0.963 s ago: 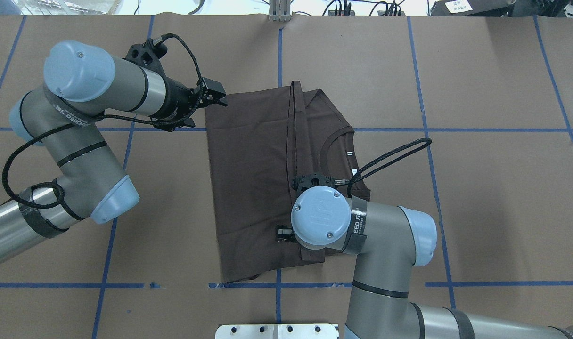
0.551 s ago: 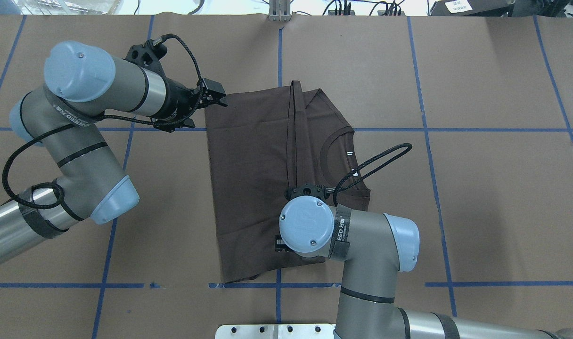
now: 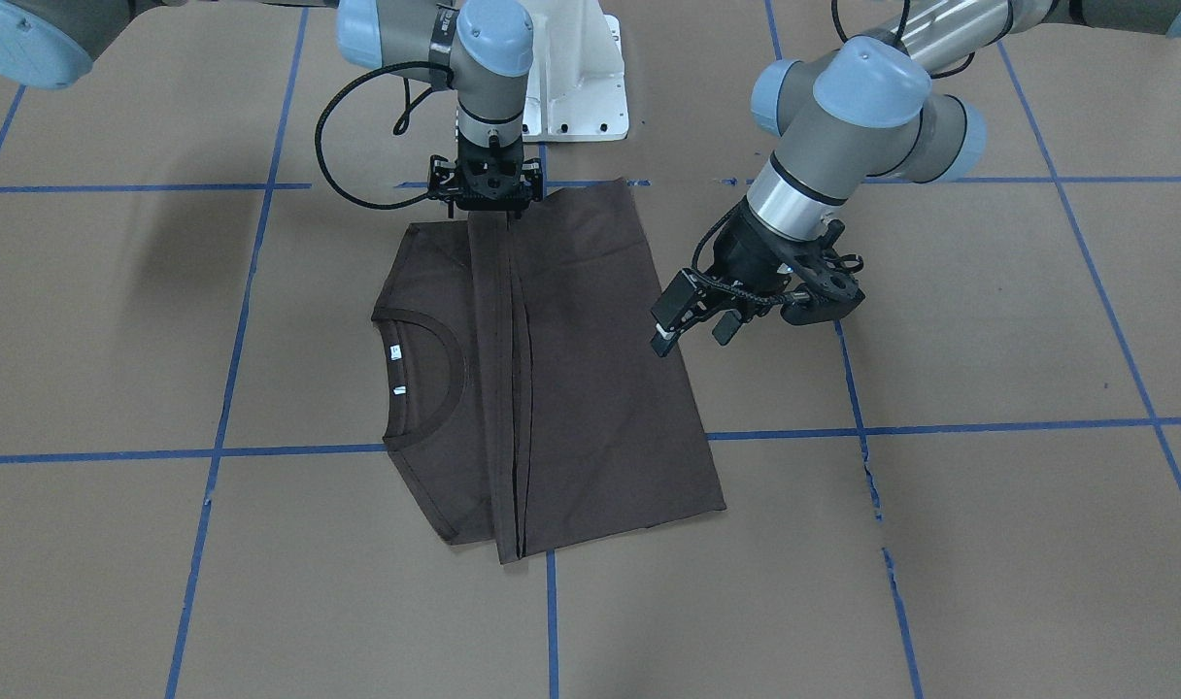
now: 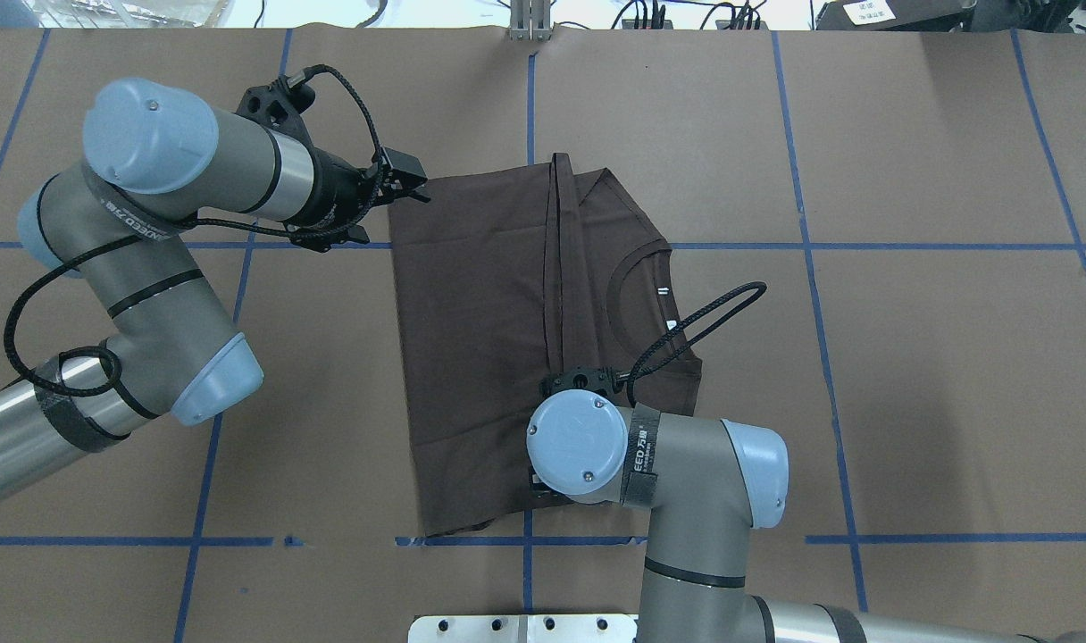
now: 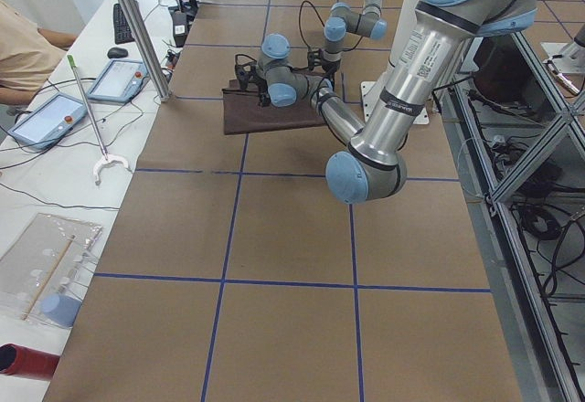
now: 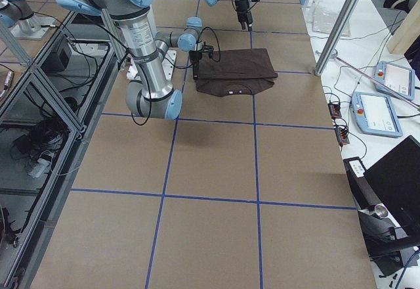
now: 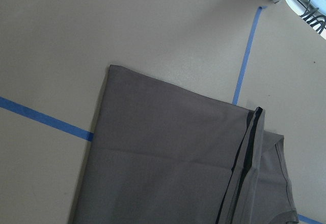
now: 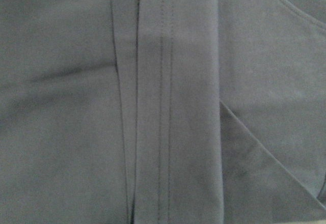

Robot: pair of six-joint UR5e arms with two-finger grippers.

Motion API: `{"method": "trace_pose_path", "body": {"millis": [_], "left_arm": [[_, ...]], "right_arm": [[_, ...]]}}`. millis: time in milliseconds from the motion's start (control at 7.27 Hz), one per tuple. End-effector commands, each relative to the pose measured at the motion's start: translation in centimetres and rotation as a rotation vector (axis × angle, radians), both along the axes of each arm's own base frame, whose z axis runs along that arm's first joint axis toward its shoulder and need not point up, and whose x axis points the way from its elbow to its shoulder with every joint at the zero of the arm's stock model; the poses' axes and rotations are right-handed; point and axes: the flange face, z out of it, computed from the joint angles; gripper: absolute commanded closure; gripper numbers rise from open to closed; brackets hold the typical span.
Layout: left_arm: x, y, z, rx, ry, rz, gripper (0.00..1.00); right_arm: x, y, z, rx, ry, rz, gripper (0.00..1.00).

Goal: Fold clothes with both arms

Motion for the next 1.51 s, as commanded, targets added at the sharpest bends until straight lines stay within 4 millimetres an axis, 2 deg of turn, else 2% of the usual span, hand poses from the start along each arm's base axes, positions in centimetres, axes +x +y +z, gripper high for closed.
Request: {"method": "trace_pose_path", "body": {"millis": [0, 138, 275, 413, 551, 688, 826, 963, 1101, 1239, 1376], "left_arm": [[0.0, 0.1, 0.0, -0.010, 0.005, -0.002, 0.02], [0.0, 0.1, 0.0, -0.010, 0.005, -0.002, 0.02], [0.0, 0.1, 0.0, -0.010, 0.005, -0.002, 0.02], [0.0, 0.0, -0.1, -0.009, 0.006, -0.002, 0.02], [0.0, 0.0, -0.1, -0.010, 0.006, -0.003, 0.02], [0.0, 0.0, -0.1, -0.010, 0.006, -0.003, 0.02], [0.0, 0.0, -0.1, -0.012, 0.007, -0.003, 0.02], [0.0, 0.0, -0.1, -0.012, 0.007, -0.003, 0.02], [0.0, 0.0, -0.1, -0.012, 0.007, -0.003, 0.02], [0.0, 0.1, -0.2, -0.012, 0.008, -0.004, 0.02], [0.0, 0.1, -0.2, -0.020, 0.011, -0.007, 0.02]], "right_arm": [[1.3, 0.2, 1.1, 0.012, 0.051, -0.036, 0.00], [3.4, 0.2, 3.6, 0.025, 0.080, -0.055, 0.00], [7.3, -0.5, 5.5, 0.048, 0.084, -0.069, 0.00], [10.4, -0.5, 8.4, 0.085, 0.121, -0.122, 0.00], [11.4, -1.4, 9.9, 0.098, 0.146, -0.135, 0.00], [11.6, -2.1, 9.3, 0.102, 0.134, -0.133, 0.00], [10.8, -2.2, 7.7, 0.116, 0.106, -0.129, 0.00], [9.6, -3.4, 4.9, 0.124, 0.071, -0.105, 0.00], [8.8, -5.0, 3.6, 0.129, 0.061, -0.083, 0.00], [7.3, -6.6, 2.6, 0.125, 0.066, -0.065, 0.00], [6.6, -7.0, 2.8, 0.112, 0.074, -0.050, 0.00]]}}
